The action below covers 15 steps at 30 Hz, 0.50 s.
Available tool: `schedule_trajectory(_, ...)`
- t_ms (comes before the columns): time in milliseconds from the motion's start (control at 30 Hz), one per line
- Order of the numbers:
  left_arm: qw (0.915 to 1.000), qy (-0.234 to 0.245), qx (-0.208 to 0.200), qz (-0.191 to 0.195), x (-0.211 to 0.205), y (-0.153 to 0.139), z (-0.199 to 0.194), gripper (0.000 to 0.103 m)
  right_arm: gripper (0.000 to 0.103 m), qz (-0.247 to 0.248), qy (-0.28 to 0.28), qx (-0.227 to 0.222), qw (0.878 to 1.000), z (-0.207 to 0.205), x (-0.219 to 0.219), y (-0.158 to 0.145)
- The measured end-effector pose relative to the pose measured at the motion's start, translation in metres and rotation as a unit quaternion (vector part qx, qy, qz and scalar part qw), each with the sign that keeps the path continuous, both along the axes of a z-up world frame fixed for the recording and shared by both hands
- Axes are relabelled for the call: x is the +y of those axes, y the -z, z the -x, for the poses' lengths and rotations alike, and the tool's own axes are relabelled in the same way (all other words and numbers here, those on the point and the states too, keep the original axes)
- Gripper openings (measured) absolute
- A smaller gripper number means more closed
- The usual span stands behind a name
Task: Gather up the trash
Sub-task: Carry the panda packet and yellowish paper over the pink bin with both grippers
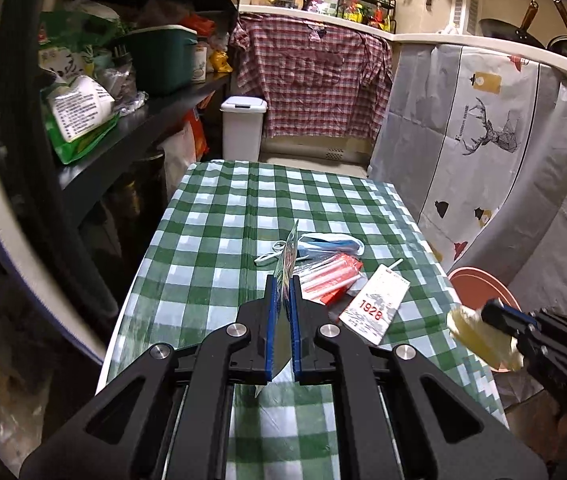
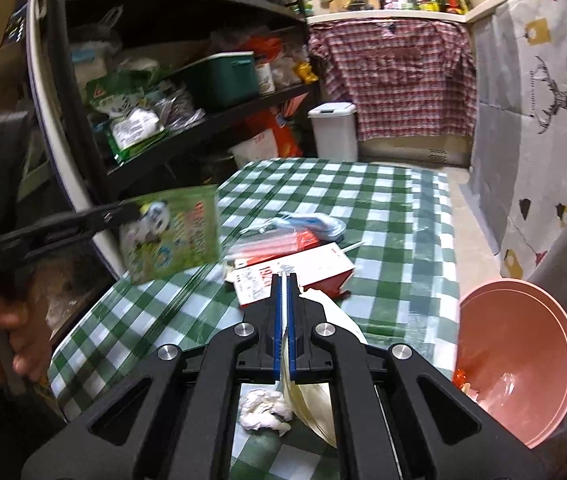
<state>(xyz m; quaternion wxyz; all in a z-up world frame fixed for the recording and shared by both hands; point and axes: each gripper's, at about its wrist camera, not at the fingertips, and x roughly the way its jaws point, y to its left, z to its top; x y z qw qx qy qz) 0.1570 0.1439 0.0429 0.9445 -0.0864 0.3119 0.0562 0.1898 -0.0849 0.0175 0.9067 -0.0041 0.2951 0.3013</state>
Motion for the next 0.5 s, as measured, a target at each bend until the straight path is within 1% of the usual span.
schedule_trajectory(133, 0.9999, -0.009, -0.013, -0.006, -0.01, -0.006, 0.01, 0.006, 0.003, -0.006, 0.031, -0.007, 0.999, -0.003, -0.013, -0.005)
schedule_trajectory(233, 0.9998, -0.005, -0.02, -0.005, -0.019, -0.009, 0.014, 0.006, 0.003, -0.008, 0.055, -0.013, 0.998, -0.005, -0.022, -0.009)
schedule_trajectory(400, 0.9994, 0.004, -0.026, -0.02, -0.037, -0.013, 0.015, 0.006, 0.003, -0.005, 0.089, -0.027, 0.996, -0.005, -0.037, -0.013)
schedule_trajectory(500, 0.9995, 0.008, -0.024, -0.02, -0.045, -0.014, 0.013, 0.006, 0.003, 0.0, 0.107, -0.032, 0.994, -0.007, -0.046, -0.013)
